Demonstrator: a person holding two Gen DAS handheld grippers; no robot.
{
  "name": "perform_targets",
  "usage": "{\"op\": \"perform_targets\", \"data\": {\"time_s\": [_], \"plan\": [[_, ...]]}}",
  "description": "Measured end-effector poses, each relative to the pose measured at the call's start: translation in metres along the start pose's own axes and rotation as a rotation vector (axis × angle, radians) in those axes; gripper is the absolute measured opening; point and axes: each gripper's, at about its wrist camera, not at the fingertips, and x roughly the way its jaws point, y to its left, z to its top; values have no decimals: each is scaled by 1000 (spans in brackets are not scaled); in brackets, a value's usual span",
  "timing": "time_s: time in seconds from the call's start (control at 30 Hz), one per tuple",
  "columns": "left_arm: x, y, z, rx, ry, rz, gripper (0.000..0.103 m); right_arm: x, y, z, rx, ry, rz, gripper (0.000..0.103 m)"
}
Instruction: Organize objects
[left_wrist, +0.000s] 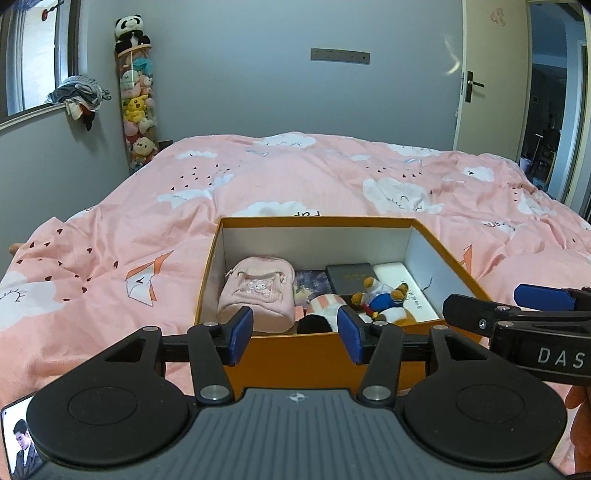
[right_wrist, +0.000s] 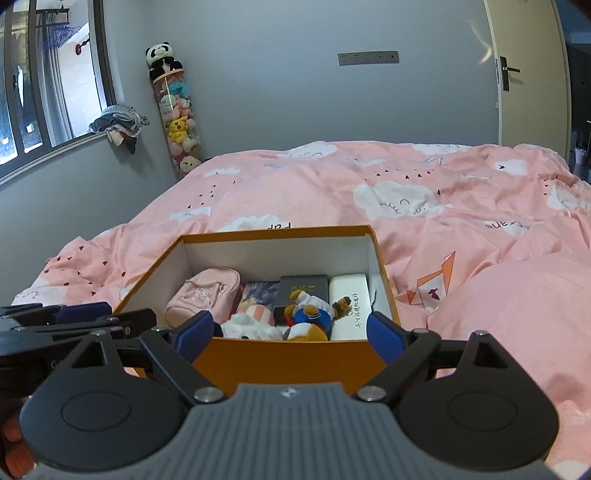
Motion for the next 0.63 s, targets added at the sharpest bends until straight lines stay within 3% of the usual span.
{"op": "perform_targets", "data": {"time_s": [0.63], "plan": [[5,4,-8,-12,35,-4,60,14,-1,-9,19,58,6,91]]}}
